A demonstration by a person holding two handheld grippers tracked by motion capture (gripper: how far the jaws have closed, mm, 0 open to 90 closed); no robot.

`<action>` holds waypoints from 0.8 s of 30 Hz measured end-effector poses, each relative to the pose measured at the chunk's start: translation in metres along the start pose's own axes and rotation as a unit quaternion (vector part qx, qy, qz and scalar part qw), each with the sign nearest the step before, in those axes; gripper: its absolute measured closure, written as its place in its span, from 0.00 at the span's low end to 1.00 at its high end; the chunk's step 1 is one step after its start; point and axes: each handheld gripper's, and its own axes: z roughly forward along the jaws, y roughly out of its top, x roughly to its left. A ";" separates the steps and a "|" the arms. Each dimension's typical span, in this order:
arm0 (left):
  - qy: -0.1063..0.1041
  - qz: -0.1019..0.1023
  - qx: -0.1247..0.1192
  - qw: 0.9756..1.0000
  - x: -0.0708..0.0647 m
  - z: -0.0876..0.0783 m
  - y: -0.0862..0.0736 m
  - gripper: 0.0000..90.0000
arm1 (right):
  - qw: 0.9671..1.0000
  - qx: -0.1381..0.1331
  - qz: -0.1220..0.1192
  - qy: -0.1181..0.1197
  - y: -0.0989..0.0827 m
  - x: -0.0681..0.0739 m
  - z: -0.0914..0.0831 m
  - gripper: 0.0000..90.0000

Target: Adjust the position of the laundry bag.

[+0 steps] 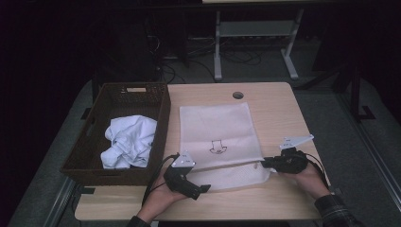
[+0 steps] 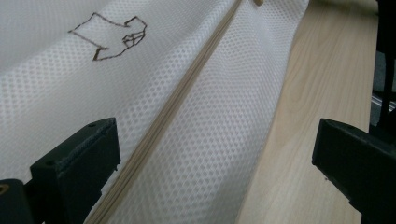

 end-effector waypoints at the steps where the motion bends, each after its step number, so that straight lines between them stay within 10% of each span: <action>1: 0.000 0.002 -0.001 1.000 0.000 0.001 0.002 0.00 | 1.000 -0.001 -0.001 0.000 0.000 0.000 0.000 0.90; 24: -0.040 0.023 -0.010 0.999 -0.019 0.027 0.037 0.00 | 1.000 -0.026 -0.013 0.003 0.008 0.011 -0.004 0.90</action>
